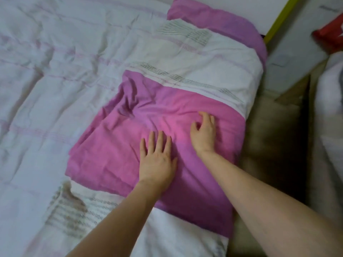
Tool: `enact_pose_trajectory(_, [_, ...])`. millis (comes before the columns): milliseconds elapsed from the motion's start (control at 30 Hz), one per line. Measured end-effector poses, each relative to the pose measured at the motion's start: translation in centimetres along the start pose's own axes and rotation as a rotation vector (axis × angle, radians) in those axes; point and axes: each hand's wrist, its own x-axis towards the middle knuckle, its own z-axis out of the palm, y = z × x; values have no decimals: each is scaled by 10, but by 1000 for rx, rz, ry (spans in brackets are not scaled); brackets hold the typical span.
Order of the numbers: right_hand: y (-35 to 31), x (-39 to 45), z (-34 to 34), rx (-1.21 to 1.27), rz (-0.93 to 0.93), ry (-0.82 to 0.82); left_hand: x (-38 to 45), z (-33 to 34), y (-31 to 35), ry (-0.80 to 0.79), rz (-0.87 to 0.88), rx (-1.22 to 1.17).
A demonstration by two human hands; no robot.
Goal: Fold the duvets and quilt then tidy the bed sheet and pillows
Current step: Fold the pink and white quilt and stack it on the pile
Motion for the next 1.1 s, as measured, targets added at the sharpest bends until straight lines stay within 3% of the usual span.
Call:
enact_pose_trajectory(67, [40, -32, -29, -91, 165, 47, -27, 4, 18, -51, -14, 21])
enact_pose_trajectory(167, [95, -82, -60, -88, 440, -92, -60, 13, 39, -151, -34, 44])
enact_pose_trajectory(267, [136, -141, -80, 129, 697, -181, -103, 28, 63, -175, -19, 41])
enact_pose_trajectory(467, [210, -208, -73, 487, 990, -436, -164, 76, 90, -66, 0, -8])
enact_pose_trajectory(600, [224, -223, -70, 731, 1020, -621, -174, 105, 90, 70, -10, 30])
enact_pose_trajectory(700, [234, -221, -73, 881, 1050, -605, -168, 114, 95, 97, -26, 38])
enact_pose_trajectory(900, [208, -224, -137, 969, 1120, -543, -179, 82, 111, -176, -129, -75])
enact_pose_trajectory(1100, [136, -196, -202, 1099, 1088, -421, -224, 8, 175, -532, -206, -408])
